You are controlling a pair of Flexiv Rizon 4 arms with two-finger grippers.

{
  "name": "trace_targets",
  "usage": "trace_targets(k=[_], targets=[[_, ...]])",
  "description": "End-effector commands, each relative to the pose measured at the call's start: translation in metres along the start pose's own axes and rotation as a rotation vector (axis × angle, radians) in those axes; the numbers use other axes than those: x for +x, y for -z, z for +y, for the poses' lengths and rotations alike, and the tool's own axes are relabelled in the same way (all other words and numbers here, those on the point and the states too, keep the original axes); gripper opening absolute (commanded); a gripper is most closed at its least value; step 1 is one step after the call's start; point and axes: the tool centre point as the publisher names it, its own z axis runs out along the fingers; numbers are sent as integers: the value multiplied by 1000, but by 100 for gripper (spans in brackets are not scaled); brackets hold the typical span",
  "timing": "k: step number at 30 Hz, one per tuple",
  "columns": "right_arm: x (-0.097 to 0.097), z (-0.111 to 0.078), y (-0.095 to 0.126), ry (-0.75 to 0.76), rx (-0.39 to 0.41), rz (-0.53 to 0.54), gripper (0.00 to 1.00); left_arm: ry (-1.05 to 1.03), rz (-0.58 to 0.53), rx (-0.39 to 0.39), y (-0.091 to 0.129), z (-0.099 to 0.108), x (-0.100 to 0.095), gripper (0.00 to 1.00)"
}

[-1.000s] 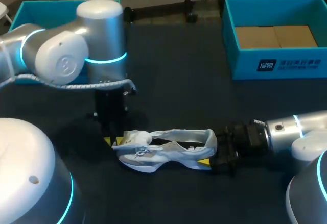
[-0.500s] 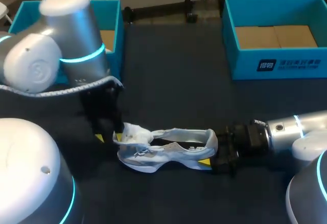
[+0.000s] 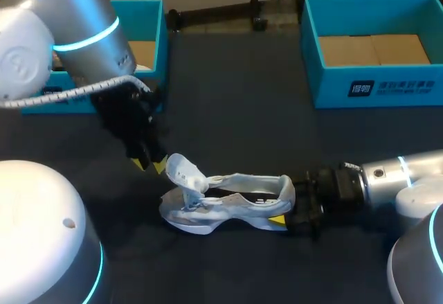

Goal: Take the shoe out of the shoebox, open the shoe tongue, remove and reinsert the insole, then place the shoe into the shoebox

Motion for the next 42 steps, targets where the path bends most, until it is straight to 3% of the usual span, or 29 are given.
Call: trace_targets(k=[1, 3, 6, 9, 23, 27, 34, 36, 42], targets=[[1, 0, 1, -1, 2, -2, 0, -282, -57, -80, 27, -5, 15, 11], [1, 0, 1, -1, 2, -2, 0, -360, -81, -86, 32, -5, 22, 0], [1, 0, 1, -1, 2, -2, 0, -461, -123, -101, 36, -3, 33, 0], [1, 0, 1, -1, 2, -2, 0, -526, -175, -182, 35, -4, 45, 0], [1, 0, 1, -1, 2, -2, 0, -526, -175, -182, 35, -4, 45, 0], [1, 0, 1, -1, 2, -2, 0, -622, -218, -129, 29, -15, 53, 0], [1, 0, 1, -1, 2, -2, 0, -839, -159, -72, 13, -32, 73, 0], [1, 0, 1, -1, 2, -2, 0, -990, -124, -124, 6, -37, 79, 0], [1, 0, 1, -1, 2, -2, 0, -996, -135, -131, 6, -38, 79, 0]])
